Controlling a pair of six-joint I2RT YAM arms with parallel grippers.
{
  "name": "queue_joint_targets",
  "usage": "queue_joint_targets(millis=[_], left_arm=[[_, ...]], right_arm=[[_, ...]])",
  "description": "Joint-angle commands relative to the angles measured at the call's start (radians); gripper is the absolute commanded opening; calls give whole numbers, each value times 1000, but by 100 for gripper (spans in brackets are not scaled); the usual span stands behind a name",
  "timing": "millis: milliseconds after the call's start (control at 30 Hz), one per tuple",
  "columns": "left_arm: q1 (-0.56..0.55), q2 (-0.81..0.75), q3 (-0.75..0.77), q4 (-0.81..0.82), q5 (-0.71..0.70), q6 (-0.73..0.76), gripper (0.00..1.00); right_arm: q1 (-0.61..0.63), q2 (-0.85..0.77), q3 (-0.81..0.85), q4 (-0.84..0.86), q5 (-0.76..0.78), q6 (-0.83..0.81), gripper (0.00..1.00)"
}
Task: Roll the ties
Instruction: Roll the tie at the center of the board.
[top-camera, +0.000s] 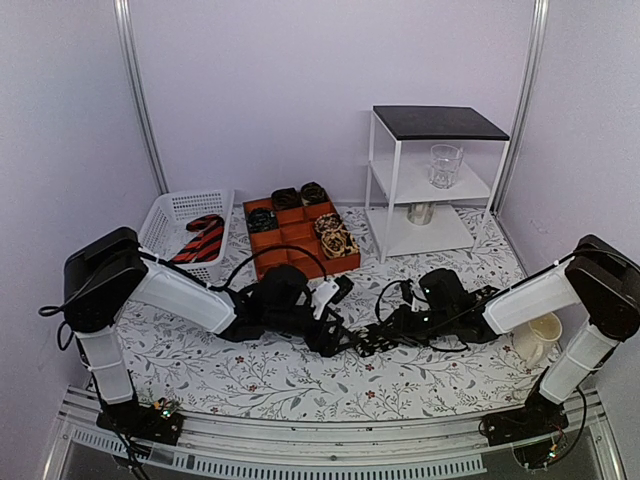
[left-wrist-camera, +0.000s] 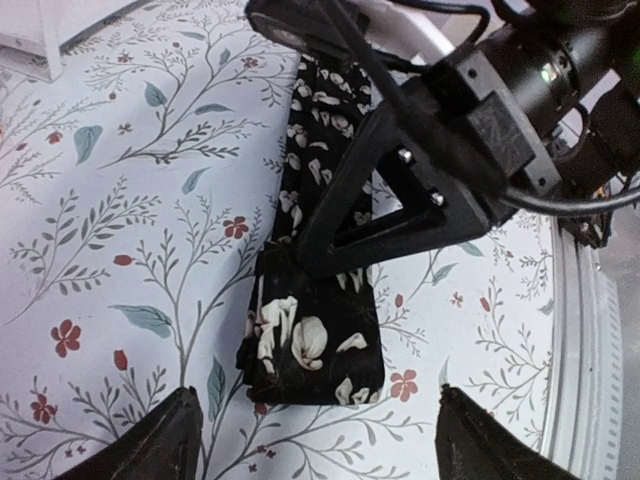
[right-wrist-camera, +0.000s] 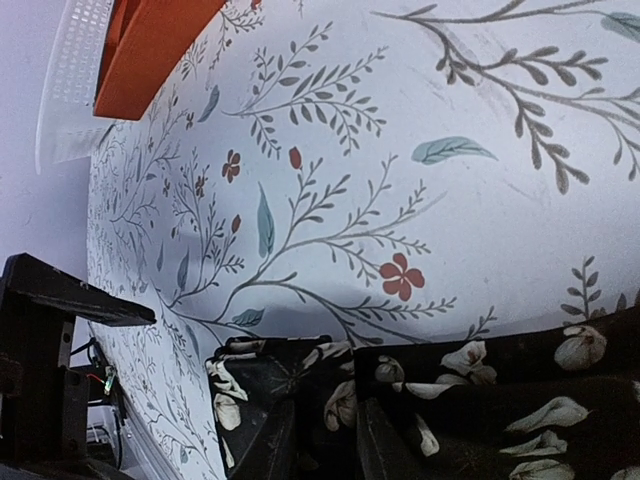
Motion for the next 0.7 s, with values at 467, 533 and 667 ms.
queue_joint_targets(millis=[467, 533, 667], left_arm=[[-43, -32, -76, 28, -237, -71, 52], [-32, -91, -141, 62, -234, -149, 45], [-48, -190, -275, 174, -105, -133, 59]], right_arm=[[80, 27, -20, 16, 66, 56, 21], [111, 33, -14, 7, 94, 97, 21], [141, 47, 5, -3, 119, 134, 21]])
